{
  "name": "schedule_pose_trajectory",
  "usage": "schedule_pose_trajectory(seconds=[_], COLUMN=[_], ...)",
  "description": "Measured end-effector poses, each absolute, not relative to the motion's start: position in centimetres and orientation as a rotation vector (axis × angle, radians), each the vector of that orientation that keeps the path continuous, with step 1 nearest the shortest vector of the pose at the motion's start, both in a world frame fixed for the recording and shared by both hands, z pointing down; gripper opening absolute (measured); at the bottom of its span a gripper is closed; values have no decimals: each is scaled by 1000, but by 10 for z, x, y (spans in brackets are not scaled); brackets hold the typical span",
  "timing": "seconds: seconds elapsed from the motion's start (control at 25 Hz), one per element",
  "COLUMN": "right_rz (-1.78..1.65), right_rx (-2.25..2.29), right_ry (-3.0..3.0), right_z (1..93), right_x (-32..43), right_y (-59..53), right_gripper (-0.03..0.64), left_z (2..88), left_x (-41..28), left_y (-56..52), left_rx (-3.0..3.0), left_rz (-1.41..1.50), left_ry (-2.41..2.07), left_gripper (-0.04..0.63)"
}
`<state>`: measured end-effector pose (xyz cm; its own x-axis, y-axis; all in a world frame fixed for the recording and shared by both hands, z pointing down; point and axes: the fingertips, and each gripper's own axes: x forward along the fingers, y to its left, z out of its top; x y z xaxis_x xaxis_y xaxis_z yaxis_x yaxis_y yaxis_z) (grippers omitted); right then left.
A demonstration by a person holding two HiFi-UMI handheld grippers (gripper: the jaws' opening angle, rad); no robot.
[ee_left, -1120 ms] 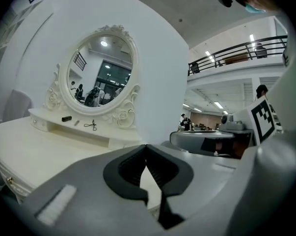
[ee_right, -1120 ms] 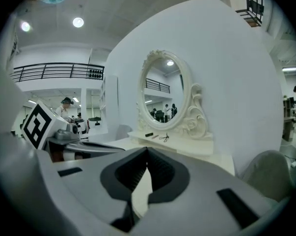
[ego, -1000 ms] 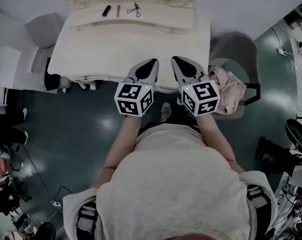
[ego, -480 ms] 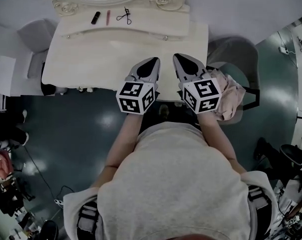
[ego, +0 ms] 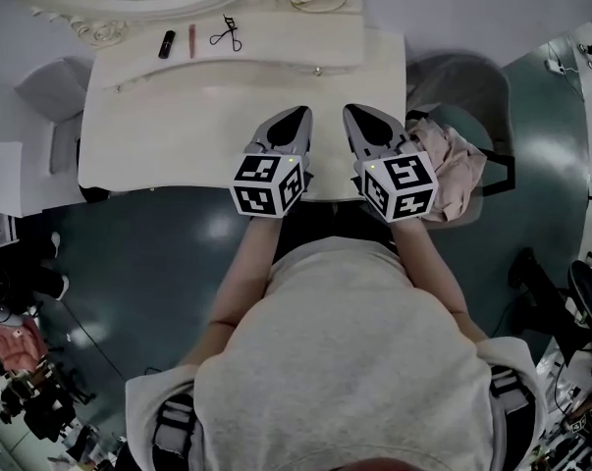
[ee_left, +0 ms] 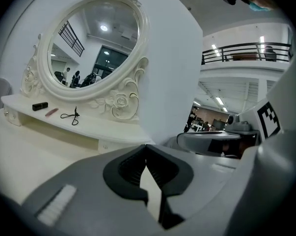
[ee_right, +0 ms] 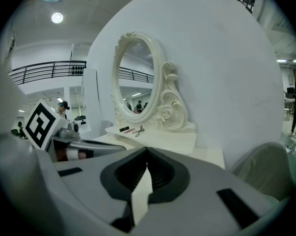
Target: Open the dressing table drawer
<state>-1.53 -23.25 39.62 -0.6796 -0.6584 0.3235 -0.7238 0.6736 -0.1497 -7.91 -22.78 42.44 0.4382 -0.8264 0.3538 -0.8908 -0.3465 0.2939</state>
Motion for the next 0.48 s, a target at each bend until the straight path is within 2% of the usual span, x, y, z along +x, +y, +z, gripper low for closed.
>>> schedule_pose_trajectory(seconds=[0.48], right_rz=[476], right_rx=[1213], right_ry=[-2560], right_z=[415], right_x=[-21], right_y=[-269], right_gripper=[8], left_z=[451], left_x=[-86], left_y=[-275], left_rx=[2279], left_rz=[325], left_ry=[-1344], left_gripper=[9])
